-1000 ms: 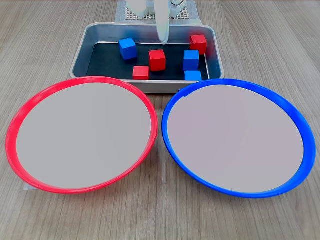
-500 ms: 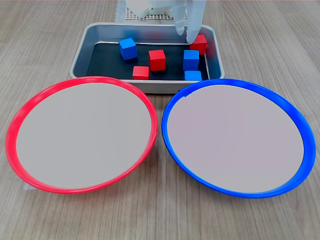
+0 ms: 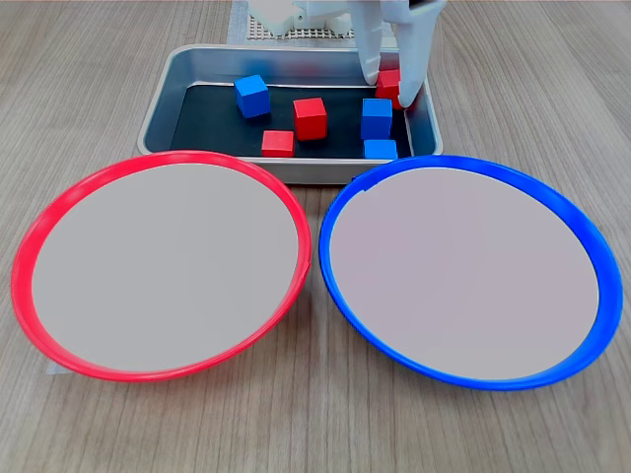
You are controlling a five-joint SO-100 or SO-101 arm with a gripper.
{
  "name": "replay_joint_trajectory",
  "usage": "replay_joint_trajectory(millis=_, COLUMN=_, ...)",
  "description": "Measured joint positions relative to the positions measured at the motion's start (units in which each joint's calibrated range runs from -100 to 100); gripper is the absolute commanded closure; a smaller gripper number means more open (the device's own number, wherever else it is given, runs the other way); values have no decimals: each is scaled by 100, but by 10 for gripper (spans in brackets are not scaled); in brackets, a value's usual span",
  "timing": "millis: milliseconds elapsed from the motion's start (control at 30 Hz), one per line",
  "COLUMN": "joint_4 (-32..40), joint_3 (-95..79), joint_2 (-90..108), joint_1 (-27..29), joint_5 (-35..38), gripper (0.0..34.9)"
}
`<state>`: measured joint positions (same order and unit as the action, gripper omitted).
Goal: Move six blocks from tray to matching dishes
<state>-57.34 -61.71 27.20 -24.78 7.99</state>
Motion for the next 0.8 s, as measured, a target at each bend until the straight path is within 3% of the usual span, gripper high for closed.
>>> replay_joint_trajectory(millis=233, joint_4=334, joint_3=-218, joint_2=-128, joint_1=-88, joint_5=-122, gripper=221)
replay_joint_trajectory(millis=433, joint_4=392, joint_3=-336, joint_2=-85, joint_1=-115, joint_5=-88, gripper=310)
replay_joint_trajectory(millis=633, joint_4=351, joint_3=-372, joint_2=-17, joint_1=-115, joint_5=-34, gripper=346)
replay_joint_trajectory(millis=800, joint_4=-294, joint_3=554, joint_2=-43, joint_1=708, joint_5=317, gripper=347)
